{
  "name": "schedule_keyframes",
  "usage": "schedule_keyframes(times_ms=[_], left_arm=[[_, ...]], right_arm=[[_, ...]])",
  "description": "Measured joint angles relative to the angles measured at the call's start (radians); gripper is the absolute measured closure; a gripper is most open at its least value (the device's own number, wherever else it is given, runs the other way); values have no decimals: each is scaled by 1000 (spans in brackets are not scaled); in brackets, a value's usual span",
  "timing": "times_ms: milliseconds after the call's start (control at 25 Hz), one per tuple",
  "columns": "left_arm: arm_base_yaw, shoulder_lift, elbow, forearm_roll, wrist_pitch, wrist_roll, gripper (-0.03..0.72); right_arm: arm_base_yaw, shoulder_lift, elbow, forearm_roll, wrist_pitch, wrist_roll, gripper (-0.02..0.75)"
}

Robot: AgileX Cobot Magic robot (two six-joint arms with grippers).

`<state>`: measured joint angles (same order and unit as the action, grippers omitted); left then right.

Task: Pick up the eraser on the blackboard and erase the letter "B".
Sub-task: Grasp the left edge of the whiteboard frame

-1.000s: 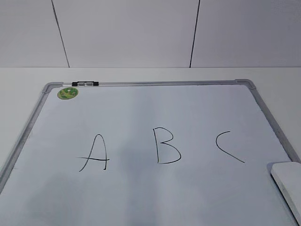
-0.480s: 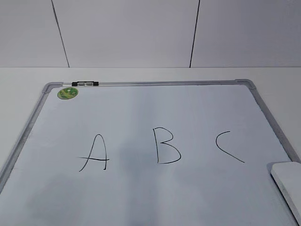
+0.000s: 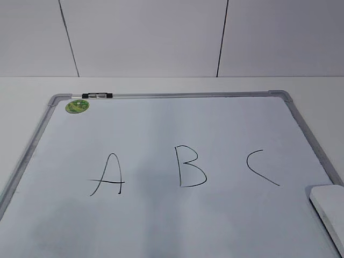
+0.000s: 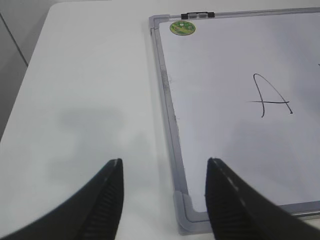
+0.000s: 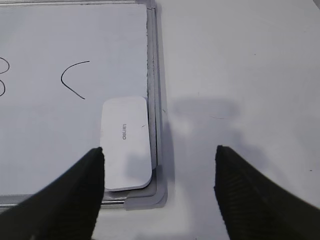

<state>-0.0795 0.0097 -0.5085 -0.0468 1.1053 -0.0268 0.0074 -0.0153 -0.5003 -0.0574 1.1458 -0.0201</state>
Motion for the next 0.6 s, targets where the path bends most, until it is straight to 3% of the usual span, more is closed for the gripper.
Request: schedule_keyframes(times_ms=[360,600], left_arm=[[0,17,0,-2,0,0,306],[0,202,-4,-2,7,0,350]], right_arm=[[0,23,0,-2,2,0,197],[0,138,-7,-2,10,0,197]])
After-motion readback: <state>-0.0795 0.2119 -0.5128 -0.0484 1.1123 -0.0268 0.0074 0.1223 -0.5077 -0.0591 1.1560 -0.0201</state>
